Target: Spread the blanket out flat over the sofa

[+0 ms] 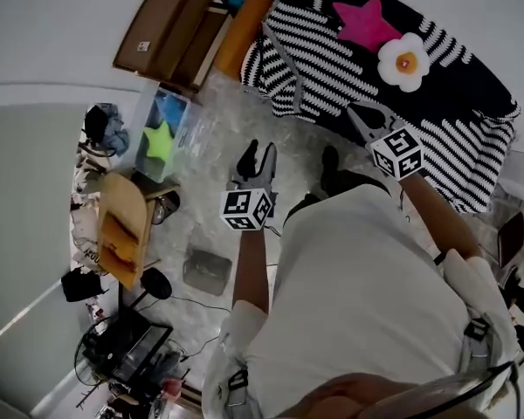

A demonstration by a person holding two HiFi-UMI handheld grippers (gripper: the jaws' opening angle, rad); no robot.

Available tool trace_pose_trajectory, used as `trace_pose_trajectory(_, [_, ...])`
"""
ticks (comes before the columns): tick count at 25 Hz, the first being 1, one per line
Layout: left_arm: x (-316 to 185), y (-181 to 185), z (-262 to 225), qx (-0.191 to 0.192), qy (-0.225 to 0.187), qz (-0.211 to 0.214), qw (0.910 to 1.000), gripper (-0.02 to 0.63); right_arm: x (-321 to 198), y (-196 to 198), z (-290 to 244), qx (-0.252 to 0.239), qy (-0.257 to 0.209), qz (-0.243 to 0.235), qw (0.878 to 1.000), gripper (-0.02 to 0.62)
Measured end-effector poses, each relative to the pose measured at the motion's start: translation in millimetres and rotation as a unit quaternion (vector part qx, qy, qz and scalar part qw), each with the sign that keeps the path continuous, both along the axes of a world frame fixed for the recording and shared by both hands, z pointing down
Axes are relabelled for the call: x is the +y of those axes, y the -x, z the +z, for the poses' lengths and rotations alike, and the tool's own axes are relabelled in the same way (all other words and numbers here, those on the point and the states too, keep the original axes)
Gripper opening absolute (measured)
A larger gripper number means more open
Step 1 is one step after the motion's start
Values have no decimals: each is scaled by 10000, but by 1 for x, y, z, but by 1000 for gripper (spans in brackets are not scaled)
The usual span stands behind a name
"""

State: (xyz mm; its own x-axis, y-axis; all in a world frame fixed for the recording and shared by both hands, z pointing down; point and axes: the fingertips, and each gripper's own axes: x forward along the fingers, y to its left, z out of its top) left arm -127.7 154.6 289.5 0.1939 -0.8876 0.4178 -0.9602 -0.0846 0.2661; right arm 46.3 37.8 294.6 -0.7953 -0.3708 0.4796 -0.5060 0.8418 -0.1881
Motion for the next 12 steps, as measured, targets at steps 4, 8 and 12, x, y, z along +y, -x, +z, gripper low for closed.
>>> trace_pose_trajectory(4, [-31, -2, 16, -17, 209, 55, 9998, 172, -29, 0, 17, 60, 161, -2, 9999, -3])
trace_pose_trajectory(8, [-54, -5, 36, 9, 405, 75, 9991, 172, -50, -4, 36, 179, 293, -1, 9994, -3])
trace_pose_trajectory(12, [-69, -7, 54, 90, 596, 159, 9981, 172, -62, -12, 51, 287, 429, 65, 9986, -3])
